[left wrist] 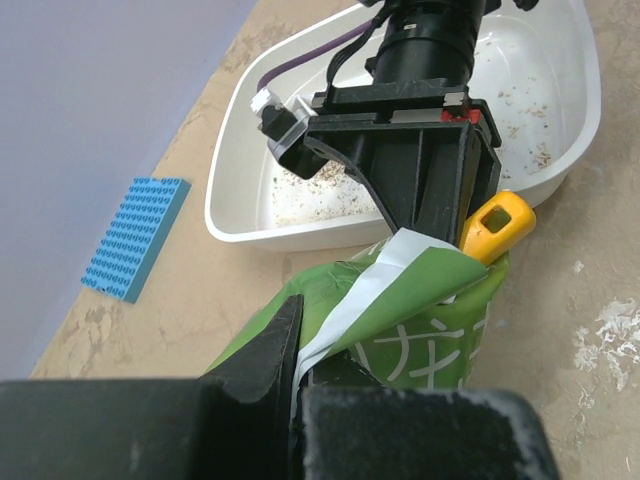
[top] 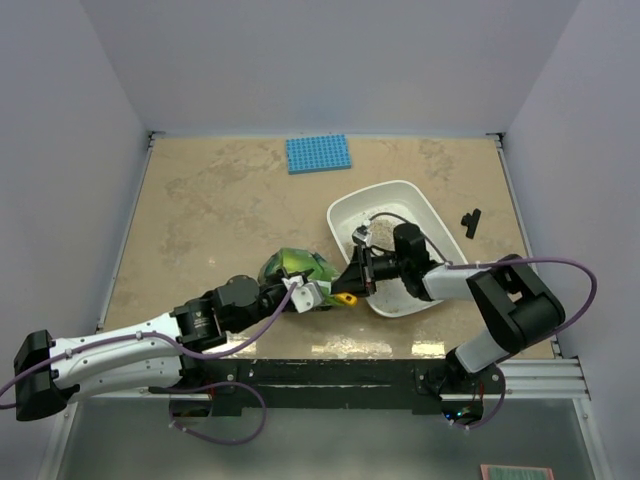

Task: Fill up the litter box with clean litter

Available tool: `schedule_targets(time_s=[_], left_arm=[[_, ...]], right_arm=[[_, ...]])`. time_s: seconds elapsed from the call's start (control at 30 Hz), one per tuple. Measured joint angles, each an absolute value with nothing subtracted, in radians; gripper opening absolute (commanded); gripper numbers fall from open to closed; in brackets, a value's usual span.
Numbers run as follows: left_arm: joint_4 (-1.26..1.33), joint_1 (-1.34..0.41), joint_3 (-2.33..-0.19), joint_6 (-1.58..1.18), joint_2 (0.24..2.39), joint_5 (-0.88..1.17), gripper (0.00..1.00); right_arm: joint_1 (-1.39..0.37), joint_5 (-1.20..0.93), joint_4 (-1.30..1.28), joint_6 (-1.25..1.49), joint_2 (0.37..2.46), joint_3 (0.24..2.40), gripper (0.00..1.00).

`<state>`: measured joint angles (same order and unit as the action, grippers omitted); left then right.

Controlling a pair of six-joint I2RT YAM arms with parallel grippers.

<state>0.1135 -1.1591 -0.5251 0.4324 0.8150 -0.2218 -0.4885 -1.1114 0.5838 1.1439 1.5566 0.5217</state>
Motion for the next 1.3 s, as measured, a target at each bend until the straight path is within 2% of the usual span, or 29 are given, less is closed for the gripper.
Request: schedule_targets(time_s=[0.17, 0.37, 1.03, 1.3], left_arm=[[0.111, -1.159, -0.524, 0.439, 0.804, -0.221, 0.00], [0.139, -1.159, -0.523, 0.439, 0.802, -0.228, 0.00], [0.202, -1.166, -0.523, 0.442, 0.793, -0.225, 0.00], [0.211, -1.166, -0.523, 0.442, 0.794, -0.254, 0.00]], right_arm=[[-0.488, -1.049, 0.942, 1.332, 1.551, 0.387, 0.00], [-0.485, -0.970, 1.023, 1.415, 1.423, 0.290, 0.00], [-0.481, -0.785, 0.348, 1.474, 0.451, 0.143, 0.00], [-0.479, -0.742, 0.100, 1.481, 0.222, 0.142, 0.00]])
